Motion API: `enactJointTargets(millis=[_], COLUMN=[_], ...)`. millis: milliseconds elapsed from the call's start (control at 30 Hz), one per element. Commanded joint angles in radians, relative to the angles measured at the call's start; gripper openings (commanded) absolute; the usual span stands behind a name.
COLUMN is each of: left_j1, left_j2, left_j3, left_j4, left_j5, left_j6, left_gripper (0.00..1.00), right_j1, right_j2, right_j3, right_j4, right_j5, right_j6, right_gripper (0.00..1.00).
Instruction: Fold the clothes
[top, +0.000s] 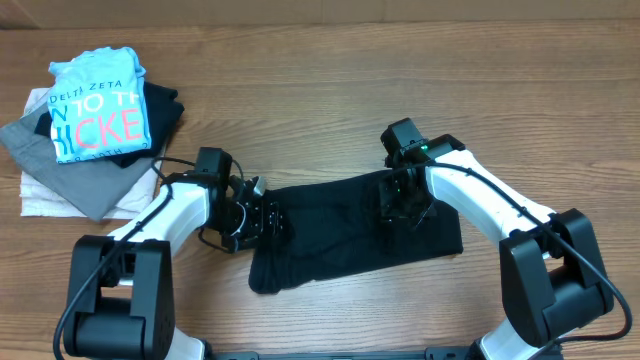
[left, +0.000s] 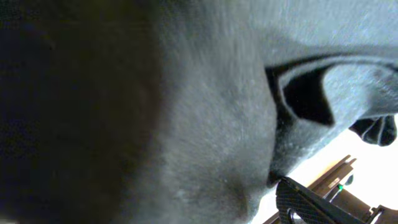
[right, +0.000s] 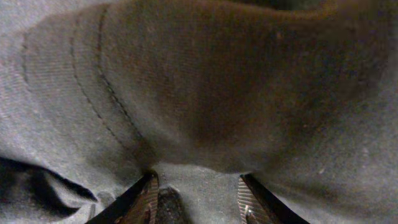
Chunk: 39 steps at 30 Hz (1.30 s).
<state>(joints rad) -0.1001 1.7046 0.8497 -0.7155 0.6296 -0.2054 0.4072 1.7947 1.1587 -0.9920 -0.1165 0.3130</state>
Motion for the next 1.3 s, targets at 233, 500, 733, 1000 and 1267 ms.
enactJointTargets(millis=[233, 500, 733, 1000, 1267], left_j1=[-0.041, -0.031, 0.076, 0.167, 0.128], left_j2=[0.018, 0.018, 0.017, 0.017, 0.017], left_j3=[-0.015, -0.014, 0.098, 0.354, 0.533], left_j4=[0.023, 0.076, -0.042, -0.226, -0.470], left_j5=[0.017, -0.020, -0.133, -0.216, -0.221], left_j6=[0.026, -0.005, 0.033, 0.094, 0.039], left_gripper=[0.75, 0.04, 0.04, 0.04, 0.04], right_j1=[-0.001, -0.001, -0.051, -0.185, -0.177], right_j2=[0.002, 0.002, -0.023, -0.060, -0.042], right_j3=[-0.006, -0.005, 0.133, 0.233, 0.175], right_j4=[-0.012, -0.014, -0.137, -0.196, -0.192], right_j5=[-0.016, -0.019, 0.040, 0.045, -0.040], right_j6=[-0.002, -0.002, 0.001, -0.061, -0.112], right_gripper=[0.49, 0.49, 0.49, 0.51, 0.51])
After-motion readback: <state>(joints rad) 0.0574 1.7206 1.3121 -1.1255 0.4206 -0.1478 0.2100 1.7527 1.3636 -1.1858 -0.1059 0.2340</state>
